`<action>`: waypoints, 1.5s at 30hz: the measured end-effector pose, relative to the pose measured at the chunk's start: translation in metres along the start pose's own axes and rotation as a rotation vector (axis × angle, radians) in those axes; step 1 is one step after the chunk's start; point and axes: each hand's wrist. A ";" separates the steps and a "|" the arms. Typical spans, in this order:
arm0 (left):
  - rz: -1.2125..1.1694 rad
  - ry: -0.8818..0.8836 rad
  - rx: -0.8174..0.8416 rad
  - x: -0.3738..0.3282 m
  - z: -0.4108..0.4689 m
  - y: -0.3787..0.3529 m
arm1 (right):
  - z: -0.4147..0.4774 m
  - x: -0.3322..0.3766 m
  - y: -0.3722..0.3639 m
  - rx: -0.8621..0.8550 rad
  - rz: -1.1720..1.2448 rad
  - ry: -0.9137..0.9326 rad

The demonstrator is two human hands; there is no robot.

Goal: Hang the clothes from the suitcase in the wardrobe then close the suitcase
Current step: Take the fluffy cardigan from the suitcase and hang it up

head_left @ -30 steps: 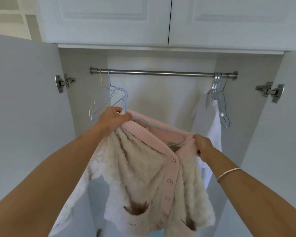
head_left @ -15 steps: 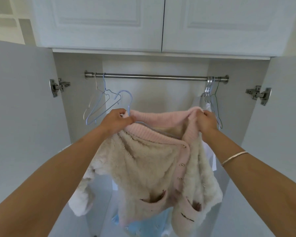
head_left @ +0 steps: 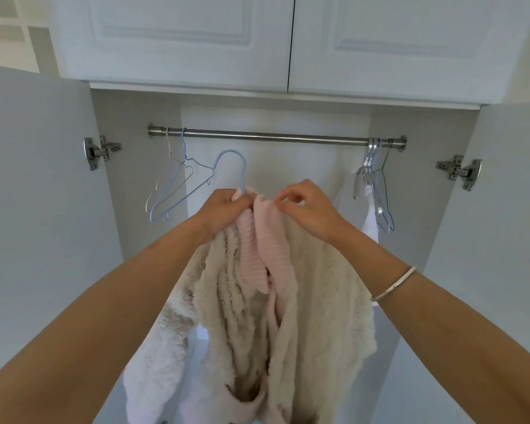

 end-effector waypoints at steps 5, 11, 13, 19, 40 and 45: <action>0.022 -0.059 -0.007 0.002 -0.006 0.009 | -0.008 -0.028 0.004 0.129 -0.148 -0.168; 0.196 -0.076 0.051 0.000 -0.009 0.012 | -0.006 -0.023 -0.012 0.157 -0.090 -0.048; 0.293 -0.021 0.128 0.004 -0.009 0.023 | -0.004 -0.028 -0.006 0.081 -0.080 -0.047; 0.611 0.089 0.205 0.025 -0.018 0.060 | -0.008 -0.050 0.012 -0.190 -0.068 -0.155; 0.286 -0.076 0.185 0.006 0.006 0.000 | -0.007 -0.049 0.006 0.056 0.024 -0.030; 0.185 -0.131 0.169 -0.017 0.010 -0.005 | -0.006 -0.057 -0.008 0.012 0.088 0.018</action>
Point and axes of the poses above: each hand's wrist, its own z-axis towards the middle knuckle, its own y-axis out of the back of the hand, x = y × z, and after that the axes turned 12 degrees about x, right-handed
